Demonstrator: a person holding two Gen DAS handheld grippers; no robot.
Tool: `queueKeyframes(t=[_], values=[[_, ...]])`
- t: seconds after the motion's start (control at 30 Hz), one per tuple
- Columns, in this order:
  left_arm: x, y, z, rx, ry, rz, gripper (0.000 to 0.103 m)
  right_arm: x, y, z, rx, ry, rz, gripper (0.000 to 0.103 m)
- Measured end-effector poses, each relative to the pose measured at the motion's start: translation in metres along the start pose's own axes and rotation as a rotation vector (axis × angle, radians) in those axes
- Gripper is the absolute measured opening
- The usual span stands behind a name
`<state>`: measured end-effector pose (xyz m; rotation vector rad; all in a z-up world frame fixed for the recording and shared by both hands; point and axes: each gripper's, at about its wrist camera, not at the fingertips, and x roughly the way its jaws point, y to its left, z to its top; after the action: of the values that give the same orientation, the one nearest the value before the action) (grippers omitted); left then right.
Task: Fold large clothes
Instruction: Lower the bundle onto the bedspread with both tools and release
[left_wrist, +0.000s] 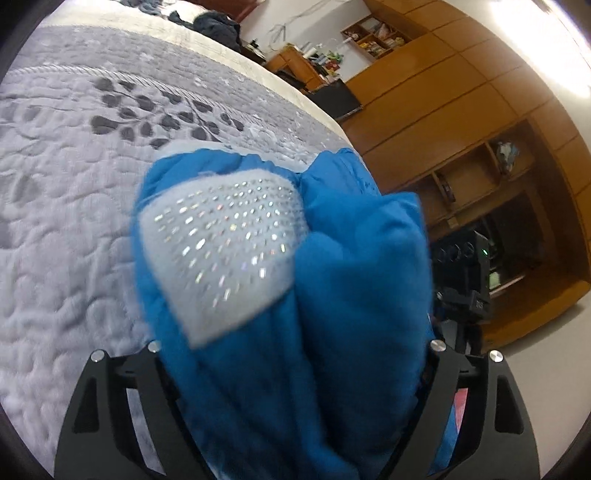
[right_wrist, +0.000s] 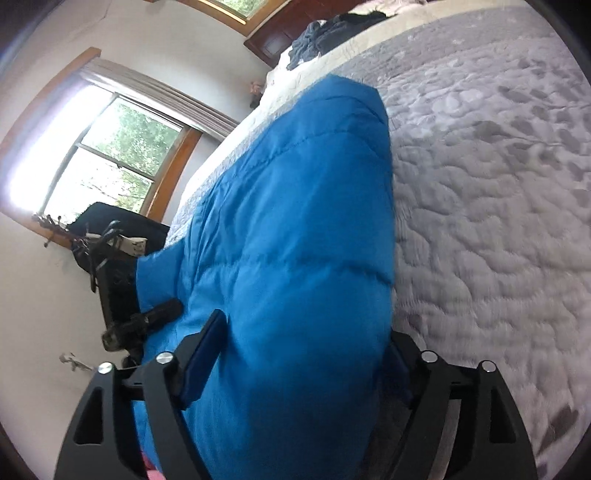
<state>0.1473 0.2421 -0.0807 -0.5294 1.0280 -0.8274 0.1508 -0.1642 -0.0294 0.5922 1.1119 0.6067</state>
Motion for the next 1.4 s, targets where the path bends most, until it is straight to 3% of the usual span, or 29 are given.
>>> queueKeyframes(t=[0.2,0.37,0.47,0.6,0.8,1.07,1.4], values=[[-0.047,-0.024,-0.027,0.040,-0.102,0.120,0.086,-0.034,0.023,-0.042,-0.063,-0.020,-0.104,0.084],[-0.085,-0.073,-0.060,0.163,-0.203,0.189,0.087,-0.051,0.054,-0.076,-0.125,-0.028,-0.180,0.084],[-0.095,-0.099,-0.079,0.219,-0.222,0.209,0.089,-0.051,0.069,-0.092,-0.144,-0.035,-0.213,0.084],[-0.086,-0.117,-0.102,0.285,-0.202,0.288,0.089,-0.043,0.086,-0.106,-0.164,-0.033,-0.239,0.084],[-0.070,-0.109,-0.115,0.265,-0.157,0.347,0.089,-0.038,0.082,-0.117,-0.157,-0.005,-0.232,0.085],[-0.058,-0.091,-0.119,0.236,-0.127,0.365,0.091,-0.028,0.069,-0.121,-0.136,0.016,-0.212,0.090],[-0.052,-0.062,-0.131,0.151,-0.118,0.324,0.093,-0.023,0.074,-0.128,-0.141,-0.011,-0.233,0.092]])
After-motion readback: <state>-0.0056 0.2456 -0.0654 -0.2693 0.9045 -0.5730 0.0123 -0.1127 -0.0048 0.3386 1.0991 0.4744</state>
